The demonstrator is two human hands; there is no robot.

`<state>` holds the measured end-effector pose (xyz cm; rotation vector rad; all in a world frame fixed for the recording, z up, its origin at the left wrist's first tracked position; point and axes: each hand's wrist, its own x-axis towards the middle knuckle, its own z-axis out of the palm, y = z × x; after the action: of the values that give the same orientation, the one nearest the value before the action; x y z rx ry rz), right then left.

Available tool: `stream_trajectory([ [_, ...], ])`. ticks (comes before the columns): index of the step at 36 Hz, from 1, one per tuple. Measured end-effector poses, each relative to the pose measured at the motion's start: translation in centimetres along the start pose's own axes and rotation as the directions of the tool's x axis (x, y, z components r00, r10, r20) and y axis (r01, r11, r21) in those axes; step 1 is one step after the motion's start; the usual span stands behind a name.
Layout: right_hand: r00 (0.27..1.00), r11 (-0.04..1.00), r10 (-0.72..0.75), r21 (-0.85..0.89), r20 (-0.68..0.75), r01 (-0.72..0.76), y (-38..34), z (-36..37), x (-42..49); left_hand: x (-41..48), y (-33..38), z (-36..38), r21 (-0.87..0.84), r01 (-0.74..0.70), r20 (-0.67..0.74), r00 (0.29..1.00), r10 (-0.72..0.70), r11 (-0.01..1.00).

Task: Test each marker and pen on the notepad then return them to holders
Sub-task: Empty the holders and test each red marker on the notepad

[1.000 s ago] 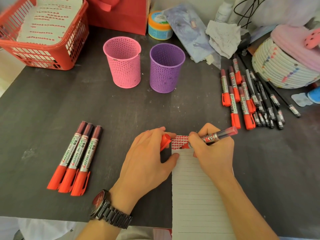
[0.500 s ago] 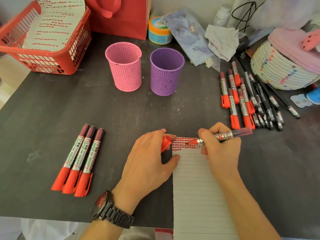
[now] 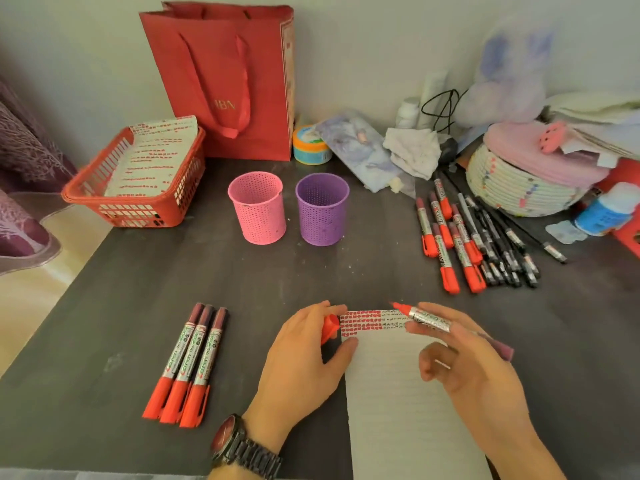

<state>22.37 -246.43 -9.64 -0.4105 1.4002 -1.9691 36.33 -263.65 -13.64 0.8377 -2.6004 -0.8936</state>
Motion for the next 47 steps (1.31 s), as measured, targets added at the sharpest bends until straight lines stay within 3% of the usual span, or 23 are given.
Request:
stream_trajectory([
  [5, 0.993, 0.999, -0.018, 0.046, -0.121, 0.024, 0.8, -0.9, -1.6, -0.9, 0.5, -0.4, -0.103, -0.003, -0.103, 0.995, -0.007, 0.995],
  [11, 0.976, 0.992, -0.111, -0.075, -0.187, 0.098, 2.3, -1.6, -2.5, -3.5, 2.1, 0.9, -0.348, 0.054, 0.009, 0.998, -0.055, 0.936],
  [16, 0.966, 0.975, -0.156, -0.19, -0.206, 0.117, 2.5, -1.5, -2.4, -4.0, 2.7, 2.0, -0.225, -0.036, 0.054, 0.997, 0.049, 0.974],
  [21, 0.963, 0.973, -0.168, -0.191, -0.213, 0.128, 2.6, -1.5, -2.4, -3.6, 2.2, 1.9, -0.262, -0.063, -0.045, 0.998, 0.053, 0.963],
  [36, 0.975, 0.951, -0.169, -0.285, -0.143, 0.123, 2.4, -1.3, -2.6, -3.3, 2.9, 1.2, -0.28, -0.171, -0.085, 0.985, 0.153, 0.945],
  [43, 0.998, 0.915, -0.063, -0.399, 0.009, 0.061, 0.9, -0.9, -2.6, -3.2, 2.3, 0.3, -0.51, -0.121, -0.056, 0.993, 0.108, 0.852],
  [47, 0.988, 0.842, 0.001, -0.533, 0.157, 0.084, -0.7, -0.5, -2.8, -3.3, 2.2, -1.4, -0.549, -0.079, 0.013, 0.995, 0.103, 0.832],
])
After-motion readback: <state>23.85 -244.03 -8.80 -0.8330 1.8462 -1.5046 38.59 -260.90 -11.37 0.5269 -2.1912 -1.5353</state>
